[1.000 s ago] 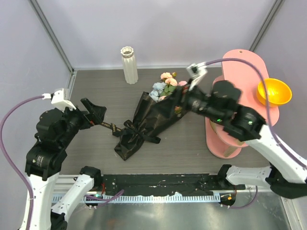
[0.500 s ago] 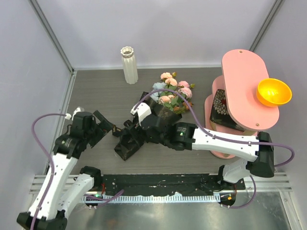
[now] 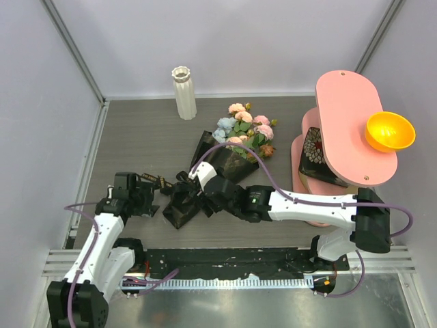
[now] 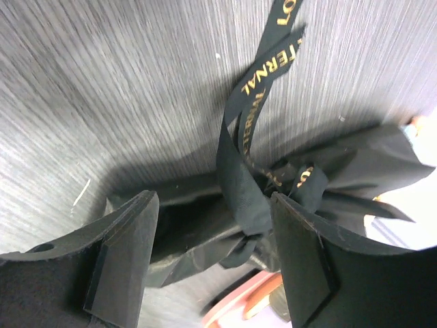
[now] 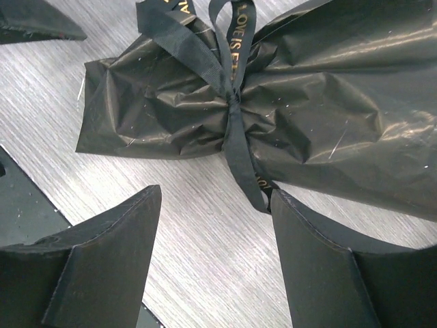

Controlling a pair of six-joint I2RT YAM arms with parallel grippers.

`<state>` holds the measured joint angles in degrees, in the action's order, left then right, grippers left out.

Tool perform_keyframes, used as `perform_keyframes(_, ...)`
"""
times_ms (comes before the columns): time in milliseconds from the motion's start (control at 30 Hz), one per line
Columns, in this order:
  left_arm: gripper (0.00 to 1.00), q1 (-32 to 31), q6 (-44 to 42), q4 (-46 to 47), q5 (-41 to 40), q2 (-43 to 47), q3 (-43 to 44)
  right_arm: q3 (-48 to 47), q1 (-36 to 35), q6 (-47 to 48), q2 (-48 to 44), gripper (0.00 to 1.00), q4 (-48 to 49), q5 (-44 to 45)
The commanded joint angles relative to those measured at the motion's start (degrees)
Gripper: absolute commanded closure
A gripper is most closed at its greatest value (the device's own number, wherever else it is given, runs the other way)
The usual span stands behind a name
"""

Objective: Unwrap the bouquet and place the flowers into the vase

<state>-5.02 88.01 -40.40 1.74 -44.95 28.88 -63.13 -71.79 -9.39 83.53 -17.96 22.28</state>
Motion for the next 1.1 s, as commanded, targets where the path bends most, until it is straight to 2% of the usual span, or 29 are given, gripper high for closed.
perform_keyframes(0,0.28,2.99,5.16,10.78,1.51,-0.49,-2.51,1.7,-0.19,0.16,-3.37,0.29,6.09,-2.33)
perform_keyframes(200,0.28,4.58,7.35,17.72,4.32,-3.73,-5.24,3.1,-0.28,-0.81,-3.55,0.32,6.7,-3.47)
perform_keyframes(500,0.4,4.84,14.03,25.37,12.41,-11.47,-7.88,4.42,-1.34,-1.6,-4.34,0.33,7.85,-3.91)
perform_keyframes(600,0.5,4.75,14.91,29.05,14.69,-14.11,-8.93,4.51,-1.51,-1.6,-3.99,0.34,7.94,-3.74)
perform_keyframes(633,0.71,4.84,14.83,31.76,15.31,-14.37,-9.28,4.25,-1.51,-1.69,-3.9,0.34,7.85,-3.65)
perform_keyframes(700,0.87,4.75,12.9,32.58,14.7,-12.89,-9.2,3.99,-1.6,-1.42,-3.55,0.36,7.5,-3.3)
perform_keyframes(733,0.94,4.84,11.67,29.36,13.65,-11.67,-8.5,3.81,-1.6,-1.25,-3.46,0.36,7.32,-2.69)
perform_keyframes(800,0.95,4.75,4.92,21.12,7.95,-6.4,-4.48,3.46,-1.6,-0.72,-3.28,0.36,7.06,-2.07)
perform_keyframes(900,0.96,4.75,-3.34,17.64,3.8,-0.24,-1.12,2.84,-1.6,1.12,-2.58,0.36,7.23,-0.58)
perform_keyframes(967,1.0,4.75,-6.08,19.04,5.28,3.18,-1.72,2.05,-1.6,2.61,-1.27,0.33,7.67,-0.57)
perform_keyframes(1067,1.0,4.75,-10.74,25.7,13.88,5.13,-3.82,0.91,-1.6,6.82,0.93,0.25,10.55,-1.62)
